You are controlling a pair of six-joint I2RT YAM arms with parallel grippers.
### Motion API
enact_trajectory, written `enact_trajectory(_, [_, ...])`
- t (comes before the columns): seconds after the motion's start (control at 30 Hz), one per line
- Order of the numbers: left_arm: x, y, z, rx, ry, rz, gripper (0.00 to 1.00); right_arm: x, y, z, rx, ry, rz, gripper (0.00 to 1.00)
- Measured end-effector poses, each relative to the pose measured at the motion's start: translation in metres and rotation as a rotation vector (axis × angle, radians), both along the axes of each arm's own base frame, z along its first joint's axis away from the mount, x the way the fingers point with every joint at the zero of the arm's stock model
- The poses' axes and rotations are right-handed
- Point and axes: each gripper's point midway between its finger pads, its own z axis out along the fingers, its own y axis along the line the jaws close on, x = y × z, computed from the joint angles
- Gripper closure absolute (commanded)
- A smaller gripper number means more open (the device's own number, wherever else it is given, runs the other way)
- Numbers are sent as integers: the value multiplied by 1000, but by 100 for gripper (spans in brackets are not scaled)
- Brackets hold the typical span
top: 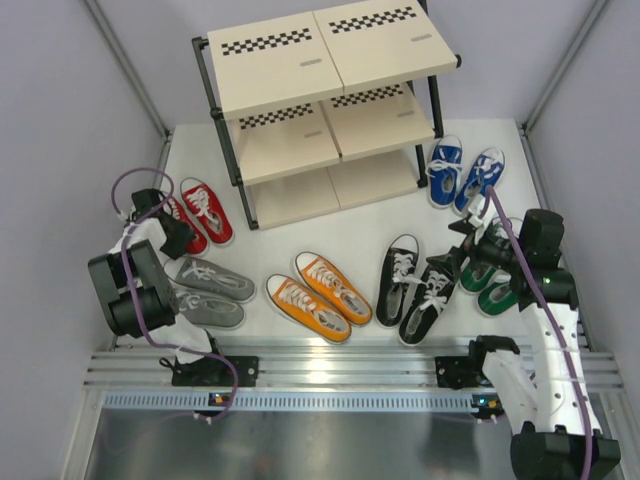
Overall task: Place and organize the shoes onto the shoe shelf
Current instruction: Pick up the shoe at the center of the board.
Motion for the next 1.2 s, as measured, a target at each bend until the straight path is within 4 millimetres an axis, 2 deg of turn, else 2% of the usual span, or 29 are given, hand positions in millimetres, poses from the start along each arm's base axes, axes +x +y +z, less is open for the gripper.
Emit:
enact_trajectory(0.07, [1,1,-3,-6,14,-4,64,0,0,0,-1,0,0,1])
enact_trajectory(0.13, [1,3,-3,-4,20,-6,78,0,0,0,-2,-1,1,1])
enact_trajectory(0.23, [-1,6,-2,8,27,-5,91,0,0,0,-2,-2,1,1])
enact_trajectory(0.27, [-2,7,-2,11,29,-3,100,0,0,0,-3,-2,1,1])
enact_trajectory(0.43, [0,6,6,14,5,-12,100,0,0,-1,-6,-5,3,1])
enact_trajectory(0.57, [6,1,27,8,-64,-31,100,0,-1,-1,-8,-5,1,1])
enact_trajectory(0.8, [10,-7,104,65,-285,-57,100,0,-1,-1,-9,-5,-1,1])
enact_trajectory(0.93, [0,-18,135,73,-389,-66,100,1,-2,-1,-12,-5,-5,1])
enact_trajectory(1.03, [-15,-33,141,42,-427,-84,100,1,-2,-1,-14,-5,-8,1])
enact_trajectory(1.2, [-52,-69,124,-77,-422,-113,100,2,-3,-2,-19,-8,-12,1])
